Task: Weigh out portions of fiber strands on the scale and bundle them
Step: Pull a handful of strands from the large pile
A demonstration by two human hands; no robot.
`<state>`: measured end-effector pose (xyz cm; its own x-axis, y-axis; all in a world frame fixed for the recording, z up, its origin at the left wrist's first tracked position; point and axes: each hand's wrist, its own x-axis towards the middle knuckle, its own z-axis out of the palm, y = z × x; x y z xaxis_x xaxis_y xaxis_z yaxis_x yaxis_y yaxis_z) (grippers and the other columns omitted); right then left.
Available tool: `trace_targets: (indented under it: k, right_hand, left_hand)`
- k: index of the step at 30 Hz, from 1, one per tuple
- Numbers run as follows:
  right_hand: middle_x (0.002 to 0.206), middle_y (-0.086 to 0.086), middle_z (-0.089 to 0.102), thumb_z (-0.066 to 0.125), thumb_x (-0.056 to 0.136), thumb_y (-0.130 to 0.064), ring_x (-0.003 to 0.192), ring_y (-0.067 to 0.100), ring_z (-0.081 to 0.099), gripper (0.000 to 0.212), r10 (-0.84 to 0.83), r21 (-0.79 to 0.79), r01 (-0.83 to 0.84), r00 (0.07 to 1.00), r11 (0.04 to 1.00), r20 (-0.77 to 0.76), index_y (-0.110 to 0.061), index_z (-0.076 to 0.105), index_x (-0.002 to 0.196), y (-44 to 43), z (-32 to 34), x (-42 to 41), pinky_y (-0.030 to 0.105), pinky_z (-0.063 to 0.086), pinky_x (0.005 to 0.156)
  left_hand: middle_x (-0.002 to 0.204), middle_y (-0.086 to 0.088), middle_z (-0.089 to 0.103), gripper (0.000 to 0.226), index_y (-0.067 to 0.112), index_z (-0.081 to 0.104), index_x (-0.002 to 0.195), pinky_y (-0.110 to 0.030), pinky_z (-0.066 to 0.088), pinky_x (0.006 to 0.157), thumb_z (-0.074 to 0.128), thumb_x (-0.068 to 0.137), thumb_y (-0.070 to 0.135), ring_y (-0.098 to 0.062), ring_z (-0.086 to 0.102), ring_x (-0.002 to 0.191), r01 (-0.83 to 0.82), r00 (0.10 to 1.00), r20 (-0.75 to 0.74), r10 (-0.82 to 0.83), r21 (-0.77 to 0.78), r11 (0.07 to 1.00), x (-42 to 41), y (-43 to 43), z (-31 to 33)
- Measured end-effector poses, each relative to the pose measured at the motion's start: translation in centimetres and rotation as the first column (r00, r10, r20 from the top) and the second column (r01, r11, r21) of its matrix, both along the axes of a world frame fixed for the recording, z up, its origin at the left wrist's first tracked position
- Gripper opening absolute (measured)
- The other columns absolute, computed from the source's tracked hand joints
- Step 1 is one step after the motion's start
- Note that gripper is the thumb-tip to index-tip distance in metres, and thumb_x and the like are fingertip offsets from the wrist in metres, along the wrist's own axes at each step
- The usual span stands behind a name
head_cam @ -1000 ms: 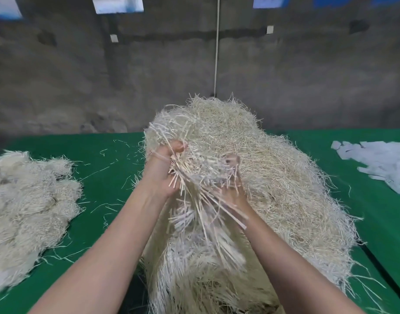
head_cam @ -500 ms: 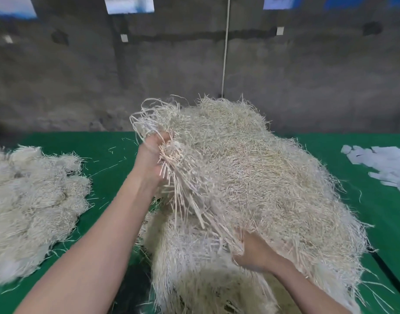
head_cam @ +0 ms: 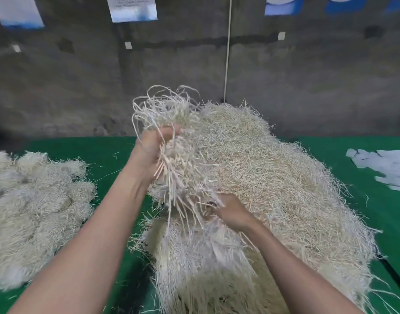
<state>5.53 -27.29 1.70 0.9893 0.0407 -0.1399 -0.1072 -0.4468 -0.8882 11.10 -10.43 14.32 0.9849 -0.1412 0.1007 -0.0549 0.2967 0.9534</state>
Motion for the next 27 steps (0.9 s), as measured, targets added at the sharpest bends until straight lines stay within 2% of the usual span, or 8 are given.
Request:
trace_targets:
  k: [2,4,6,8,12,15,22,27]
  right_hand:
    - [0.122,-0.009,0.055,0.062,0.085,-0.012,0.090,0.013,0.062,0.033,-0.116,0.099,0.113,0.993,0.989,0.024,-0.016,0.058,0.117,-1.7,-0.4,0.2,0.020,0.050,0.076]
    - [0.116,-0.006,0.059,0.063,0.081,-0.006,0.095,0.011,0.061,0.029,-0.189,0.158,0.173,0.978,0.972,0.088,-0.016,0.061,0.108,-2.5,0.4,0.5,0.017,0.049,0.075]
    - [0.128,-0.002,0.051,0.063,0.078,0.001,0.094,0.006,0.058,0.043,-0.223,0.175,0.195,0.962,0.965,0.157,-0.021,0.056,0.114,-2.6,1.1,0.8,0.017,0.049,0.076]
    - [0.134,0.002,0.045,0.064,0.076,0.002,0.073,0.001,0.052,0.052,-0.178,0.163,0.147,0.964,0.976,0.195,-0.036,0.050,0.108,-2.7,1.3,0.4,0.014,0.046,0.054]
    - [0.141,0.005,0.041,0.062,0.085,-0.015,0.106,0.026,0.058,0.031,-0.024,-0.021,0.028,0.986,0.999,0.166,-0.039,0.048,0.097,-3.8,-1.4,-1.1,0.035,0.057,0.077]
    - [0.154,-0.005,0.022,0.057,0.090,-0.024,0.139,0.018,0.026,0.059,0.036,-0.261,-0.014,0.996,0.965,0.077,-0.034,0.031,0.142,-4.4,-4.6,-1.4,0.026,0.021,0.104]
    - [0.151,0.002,0.033,0.048,0.090,-0.026,0.133,0.023,0.038,0.065,-0.063,-0.654,-0.096,0.975,0.750,-0.215,-0.024,0.021,0.149,-8.4,-10.5,-4.2,0.038,0.033,0.110]
    - [0.125,-0.003,0.051,0.067,0.081,-0.028,0.105,0.014,0.055,0.067,-0.026,-0.474,0.014,0.999,0.881,-0.019,-0.021,0.033,0.137,-6.6,-4.5,-3.4,0.030,0.048,0.092]
  left_hand:
    - [0.095,0.010,0.067,0.054,-0.001,0.056,0.114,-0.015,0.052,0.061,0.076,0.069,0.018,-0.002,0.068,0.075,-0.002,0.959,0.239,-0.155,0.548,0.837,0.4,0.7,-1.2]
    - [0.123,0.014,0.052,0.088,0.017,0.036,0.140,-0.019,0.055,0.068,0.081,0.066,0.027,-0.008,0.064,0.089,0.065,0.928,0.053,-0.370,0.951,0.301,0.3,-0.4,-3.8]
    - [0.115,0.012,0.050,0.072,0.017,0.039,0.135,-0.016,0.047,0.052,0.071,0.071,0.013,-0.004,0.057,0.072,0.030,0.919,-0.069,-0.387,0.994,-0.106,-0.3,-2.4,-6.9]
    - [0.081,0.008,0.054,0.036,0.014,0.054,0.106,-0.016,0.039,0.050,0.058,0.071,0.003,-0.003,0.046,0.059,-0.197,0.907,0.086,-0.413,0.952,-0.235,-0.5,-3.8,-8.9]
    - [0.055,0.009,0.045,0.056,0.017,0.059,0.107,-0.024,0.045,0.062,0.042,0.059,-0.006,-0.007,0.047,0.051,-0.581,0.784,0.538,-0.310,0.812,-0.060,1.8,-2.2,-9.8]
    - [0.045,0.006,0.039,0.048,0.006,0.067,0.084,-0.027,0.041,0.059,0.038,0.049,-0.013,-0.016,0.042,0.044,-0.716,0.663,0.727,-0.181,0.685,0.134,1.9,-1.6,-9.2]
    - [0.061,-0.003,0.057,0.009,0.009,0.063,0.076,-0.038,0.048,0.073,0.066,0.076,0.001,-0.028,0.055,0.065,-0.758,0.651,0.750,0.113,0.637,0.141,3.3,0.9,-6.9]
    - [0.059,-0.004,0.055,0.007,0.003,0.063,0.082,-0.046,0.054,0.070,0.062,0.078,-0.003,-0.035,0.059,0.069,-0.626,0.773,0.627,0.098,0.726,0.285,2.0,-1.3,-6.1]
